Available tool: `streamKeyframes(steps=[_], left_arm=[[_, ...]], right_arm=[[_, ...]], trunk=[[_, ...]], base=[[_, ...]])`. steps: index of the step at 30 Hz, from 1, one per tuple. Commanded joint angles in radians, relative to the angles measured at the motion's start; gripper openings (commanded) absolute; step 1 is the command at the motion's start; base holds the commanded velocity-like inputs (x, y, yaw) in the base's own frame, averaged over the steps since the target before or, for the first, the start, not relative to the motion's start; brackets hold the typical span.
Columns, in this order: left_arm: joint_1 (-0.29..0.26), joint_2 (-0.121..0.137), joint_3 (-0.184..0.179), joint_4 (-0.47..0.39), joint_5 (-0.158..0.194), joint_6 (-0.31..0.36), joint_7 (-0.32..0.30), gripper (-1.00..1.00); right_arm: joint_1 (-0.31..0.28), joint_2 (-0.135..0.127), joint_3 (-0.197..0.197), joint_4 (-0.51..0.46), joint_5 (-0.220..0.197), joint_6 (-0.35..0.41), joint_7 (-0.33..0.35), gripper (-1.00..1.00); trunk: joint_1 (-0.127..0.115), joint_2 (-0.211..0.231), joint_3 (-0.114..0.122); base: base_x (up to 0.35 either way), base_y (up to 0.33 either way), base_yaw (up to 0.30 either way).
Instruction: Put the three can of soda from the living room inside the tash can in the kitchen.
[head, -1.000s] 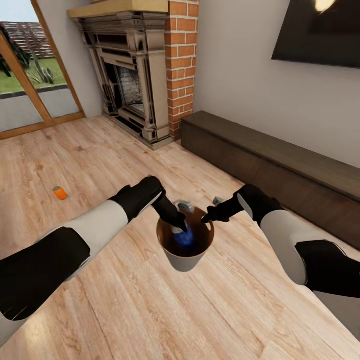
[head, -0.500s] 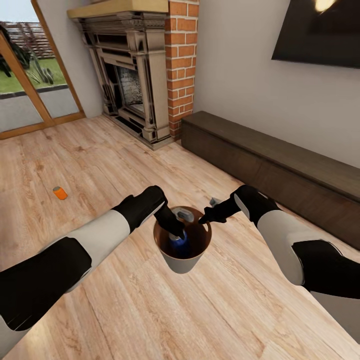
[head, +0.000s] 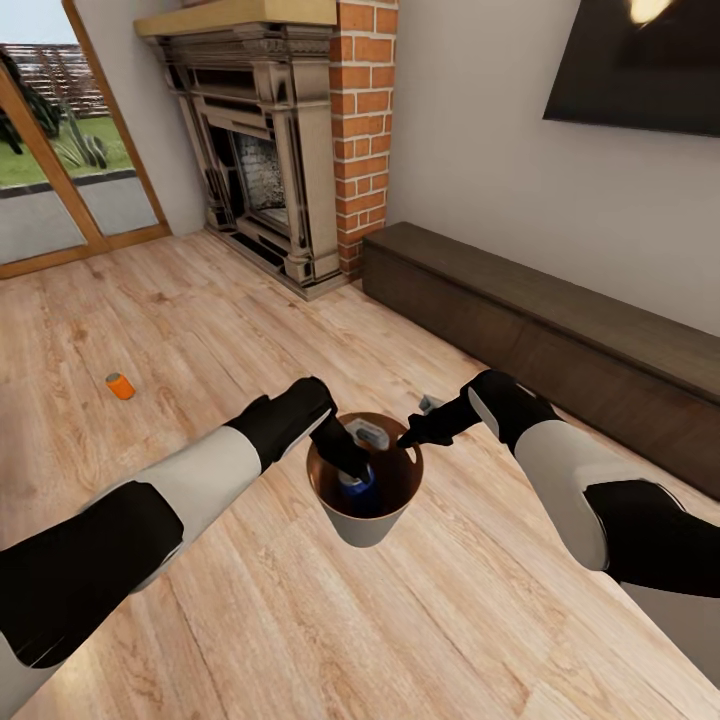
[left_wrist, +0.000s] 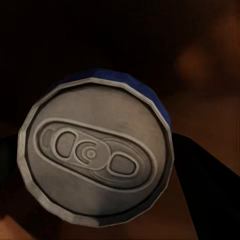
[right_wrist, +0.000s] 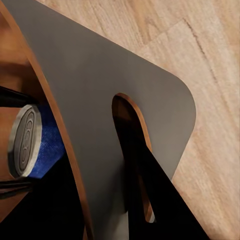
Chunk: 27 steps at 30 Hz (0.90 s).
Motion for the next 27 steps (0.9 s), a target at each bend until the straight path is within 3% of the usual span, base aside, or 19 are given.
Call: streamKeyframes(steps=[1, 5, 6, 20, 25, 27], left_arm=[[0.001, 0.000, 0.000, -0.001, -0.001, 0.000, -0.001, -1.00], [0.007, -0.001, 0.000, -0.003, -0.001, 0.000, -0.002, -1.00], [0.008, 0.000, 0.000, -0.004, -0.001, 0.000, -0.002, 1.00], [0.012, 0.003, 0.000, -0.029, 0.000, 0.000, -0.003, 1.00], [0.011, 0.015, 0.000, -0.085, 0.000, 0.000, -0.007, 1.00], [0.011, 0.021, 0.002, -0.152, 0.001, 0.000, -0.010, 1.00]], right_arm=[[0.000, 0.000, -0.008, 0.000, -0.032, 0.013, 0.004, -1.00], [0.000, 0.001, -0.008, 0.000, -0.032, 0.013, 0.004, -1.00], [0.000, 0.000, -0.008, 0.000, -0.032, 0.013, 0.004, -1.00], [0.000, -0.001, -0.008, 0.001, -0.031, 0.013, 0.004, -1.00], [0.000, -0.002, -0.009, 0.002, -0.031, 0.013, 0.004, -1.00], [0.000, -0.002, -0.009, 0.002, -0.031, 0.013, 0.004, -1.00]], trunk=[[0.000, 0.000, 0.000], [0.000, 0.000, 0.000], [0.000, 0.000, 0.000], [0.000, 0.000, 0.000], [0.000, 0.000, 0.000], [0.000, 0.000, 0.000]], base=[[0.000, 0.000, 0.000], [0.000, 0.000, 0.000], [0.000, 0.000, 0.000], [0.000, 0.000, 0.000], [0.000, 0.000, 0.000], [0.000, 0.000, 0.000]])
